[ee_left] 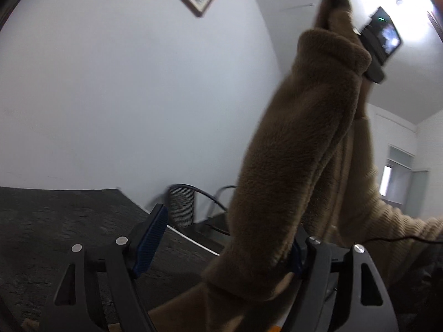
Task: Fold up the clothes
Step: 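Raise both grippers high holding two blanket corners to hang it open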
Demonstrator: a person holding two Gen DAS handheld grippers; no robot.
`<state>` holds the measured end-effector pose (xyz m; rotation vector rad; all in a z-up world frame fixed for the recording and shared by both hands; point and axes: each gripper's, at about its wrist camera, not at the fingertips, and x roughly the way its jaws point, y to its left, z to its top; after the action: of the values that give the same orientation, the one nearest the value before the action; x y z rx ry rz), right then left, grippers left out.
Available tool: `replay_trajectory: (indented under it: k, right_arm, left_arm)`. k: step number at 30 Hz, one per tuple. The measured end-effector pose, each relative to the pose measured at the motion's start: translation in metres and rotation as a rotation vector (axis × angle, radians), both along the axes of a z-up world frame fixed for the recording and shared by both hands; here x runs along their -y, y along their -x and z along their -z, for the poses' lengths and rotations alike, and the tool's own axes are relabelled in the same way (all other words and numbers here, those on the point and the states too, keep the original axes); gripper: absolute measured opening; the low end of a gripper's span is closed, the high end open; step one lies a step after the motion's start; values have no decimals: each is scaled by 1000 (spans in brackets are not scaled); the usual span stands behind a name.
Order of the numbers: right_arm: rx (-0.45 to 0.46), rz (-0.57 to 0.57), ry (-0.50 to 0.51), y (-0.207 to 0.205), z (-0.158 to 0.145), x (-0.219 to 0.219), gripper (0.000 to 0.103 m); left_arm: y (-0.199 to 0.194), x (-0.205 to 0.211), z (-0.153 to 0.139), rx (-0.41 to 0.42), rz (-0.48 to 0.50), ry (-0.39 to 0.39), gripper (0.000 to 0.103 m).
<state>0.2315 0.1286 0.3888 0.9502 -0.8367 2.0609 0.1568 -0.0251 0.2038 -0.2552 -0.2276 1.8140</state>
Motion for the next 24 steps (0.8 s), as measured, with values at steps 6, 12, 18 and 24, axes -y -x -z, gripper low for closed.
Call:
replay_trajectory:
  k: [6,12,18,24]
  right_arm:
    - [16,8,14,9,3,-6,16]
    - [8,50,50,6,11,-24,16]
    - [30,80,123,4,29,-55,16]
    - [39,77,146,0,48,-65,16]
  left_arm:
    - [-12,-26,5,-17,39,97,11]
    - [-1,26,-24,-36,-309,-27,11]
    - [-24,107,-94,-209,-644,-238,11]
    - [-75,132,-150,-449,-824,-336,11]
